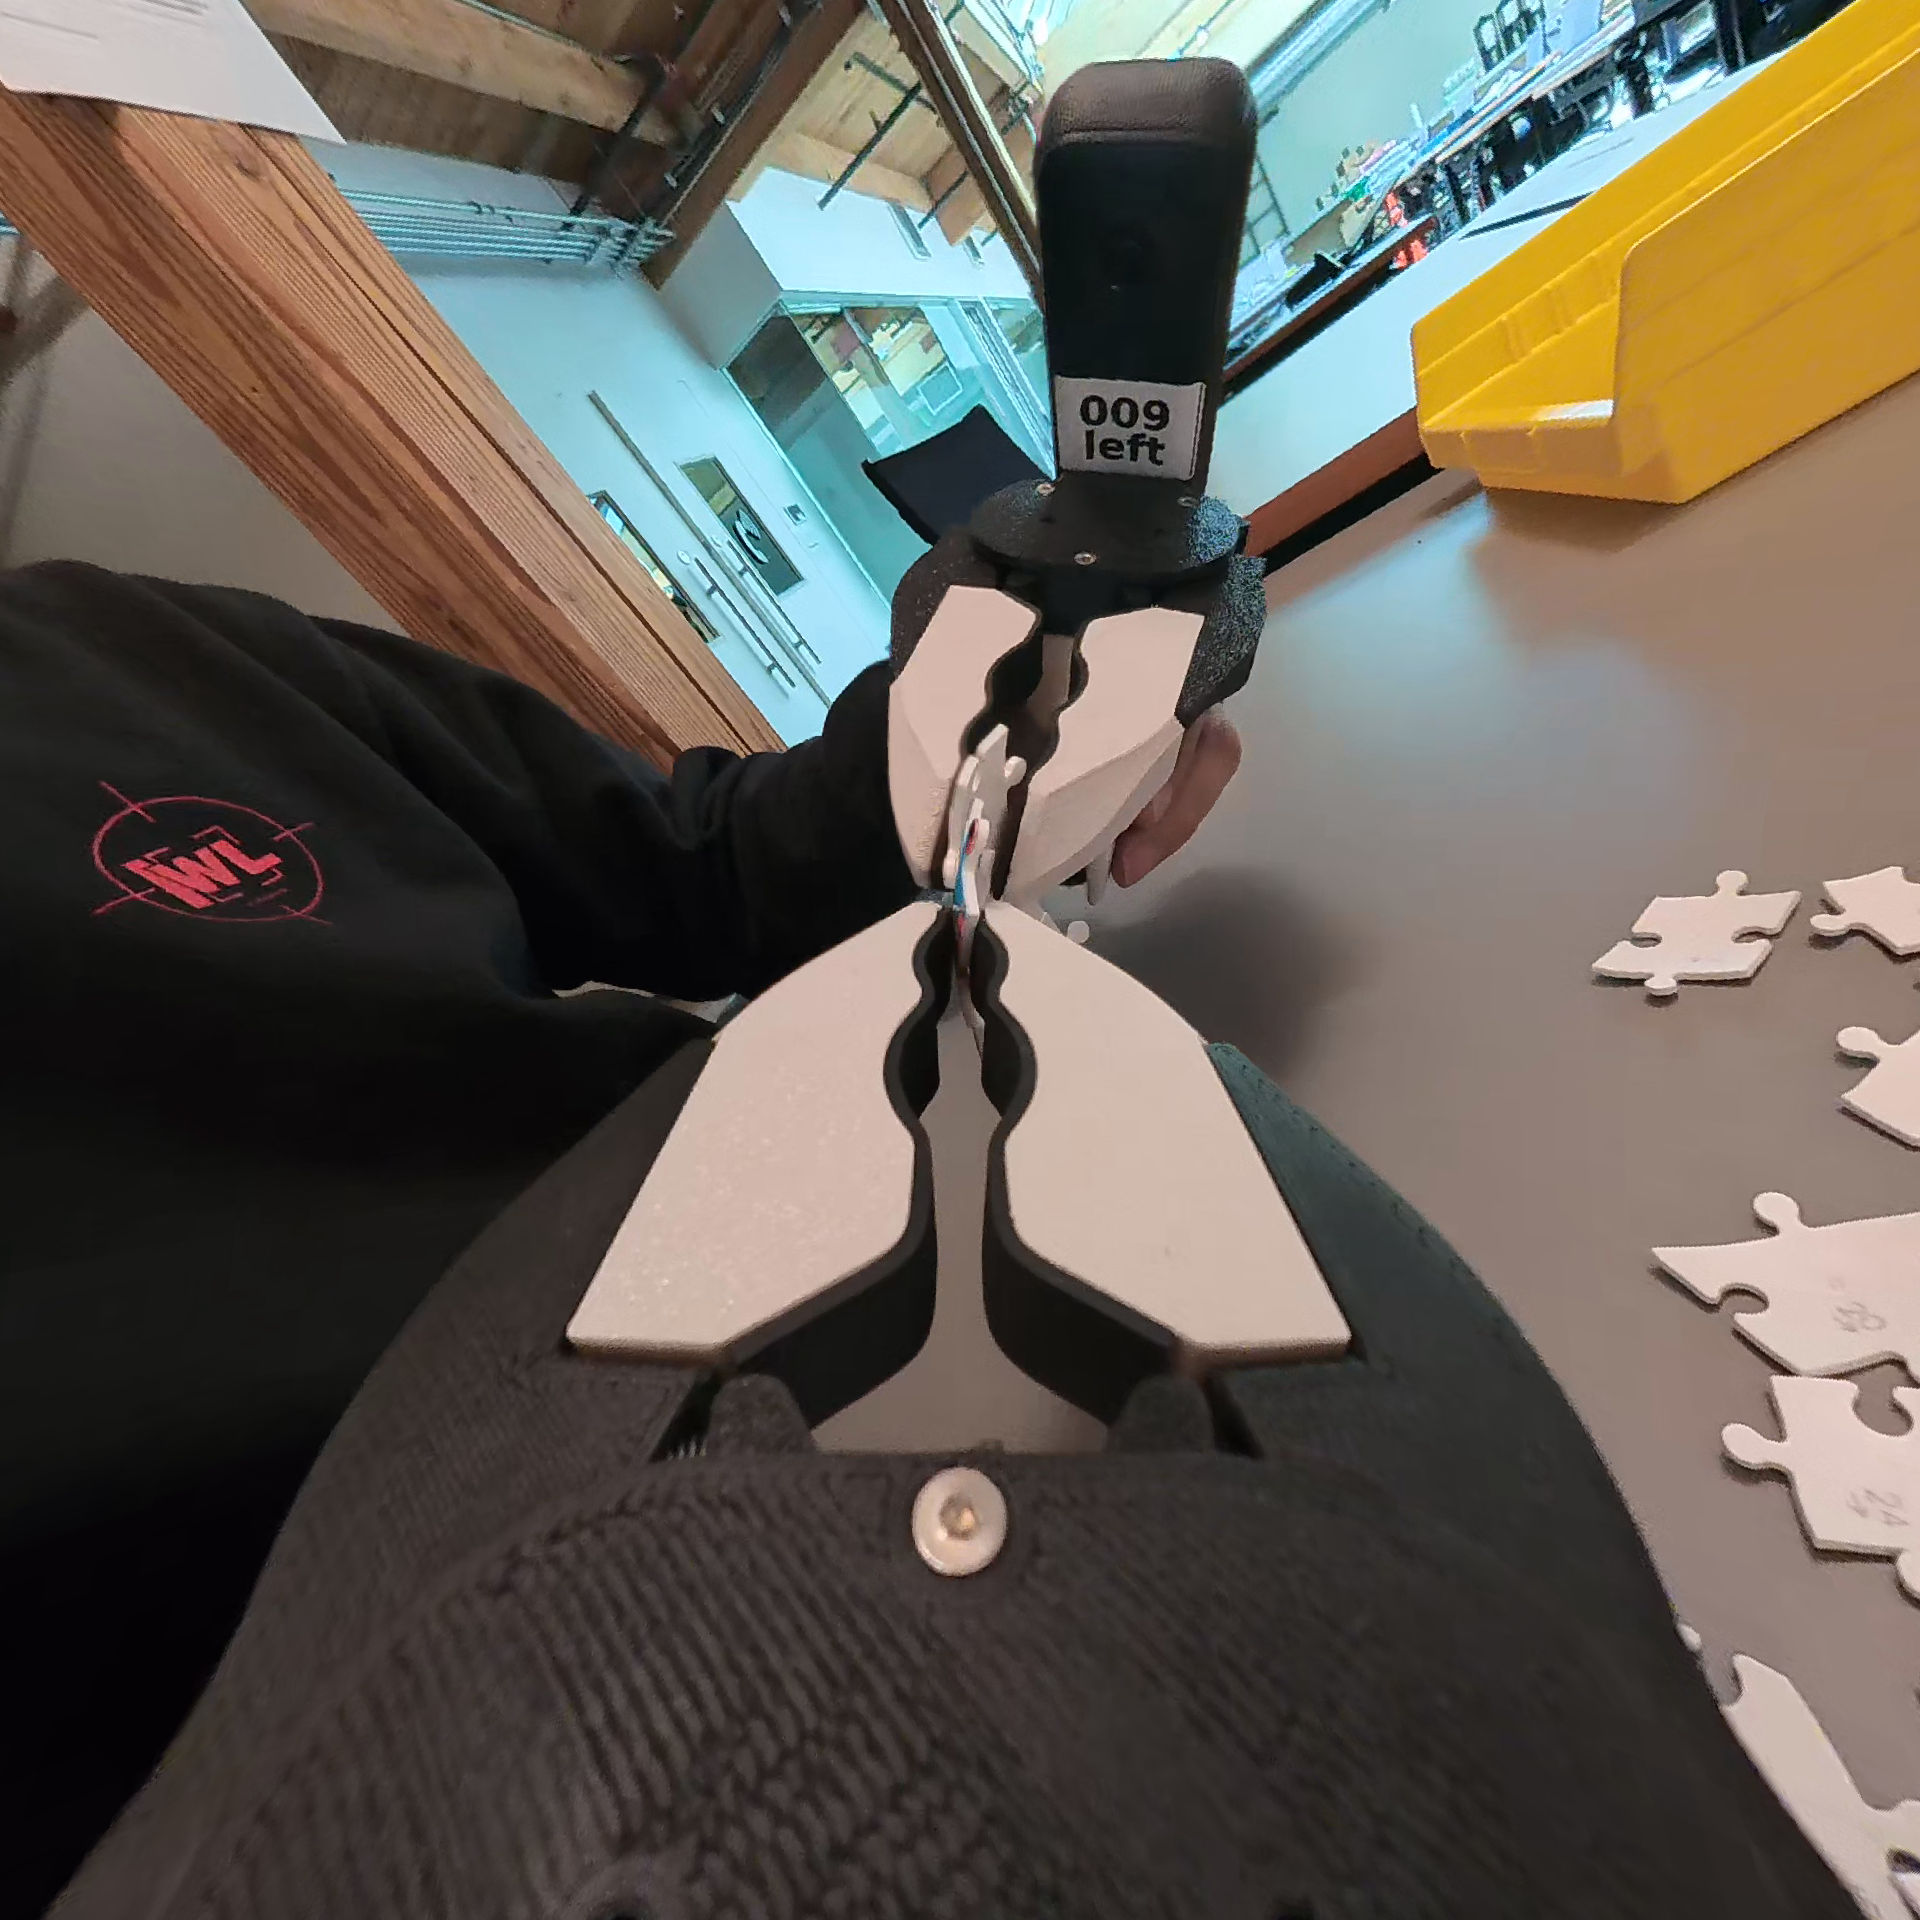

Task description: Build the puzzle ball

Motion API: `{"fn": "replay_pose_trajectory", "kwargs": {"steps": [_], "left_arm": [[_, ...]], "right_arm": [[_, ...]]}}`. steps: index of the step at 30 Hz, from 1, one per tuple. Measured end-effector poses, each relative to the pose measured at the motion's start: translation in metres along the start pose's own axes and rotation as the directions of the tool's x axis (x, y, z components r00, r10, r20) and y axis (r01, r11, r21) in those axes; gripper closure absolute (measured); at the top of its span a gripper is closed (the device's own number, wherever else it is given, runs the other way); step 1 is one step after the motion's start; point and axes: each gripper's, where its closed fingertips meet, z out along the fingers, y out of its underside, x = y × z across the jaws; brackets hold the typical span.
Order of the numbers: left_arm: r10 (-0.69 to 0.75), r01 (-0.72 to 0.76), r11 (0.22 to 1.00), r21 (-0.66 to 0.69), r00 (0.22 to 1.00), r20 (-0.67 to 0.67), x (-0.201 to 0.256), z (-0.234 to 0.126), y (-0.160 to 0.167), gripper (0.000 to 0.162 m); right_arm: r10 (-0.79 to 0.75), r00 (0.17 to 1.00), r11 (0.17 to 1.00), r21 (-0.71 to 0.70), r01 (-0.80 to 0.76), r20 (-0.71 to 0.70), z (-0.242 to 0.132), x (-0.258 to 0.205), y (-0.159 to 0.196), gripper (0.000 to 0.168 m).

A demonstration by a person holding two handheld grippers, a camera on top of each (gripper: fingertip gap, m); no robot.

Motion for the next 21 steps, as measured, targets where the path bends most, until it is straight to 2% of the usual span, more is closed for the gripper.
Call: {"fn": "replay_pose_trajectory", "kwargs": {"steps": [5,13,21], "left_arm": [[0.009,-0.009,1.000,0.012,1.000,0.004,-0.001,0.002,-0.002,0.151],[0.021,-0.021,0.999,-0.031,1.000,-0.001,-0.001,0.007,0.004,0.159],[-0.034,0.032,0.998,-0.056,0.999,-0.032,0.000,0.008,0.010,0.160]], "right_arm": [[0.015,1.000,1.000,-0.023,-0.015,-0.007,0.001,0.002,0.005,0.166],[0.009,1.000,0.997,-0.071,-0.009,0.002,0.006,0.000,0.012,0.166],[-0.012,1.000,0.994,-0.113,0.011,-0.008,0.006,0.000,0.018,0.166]]}}
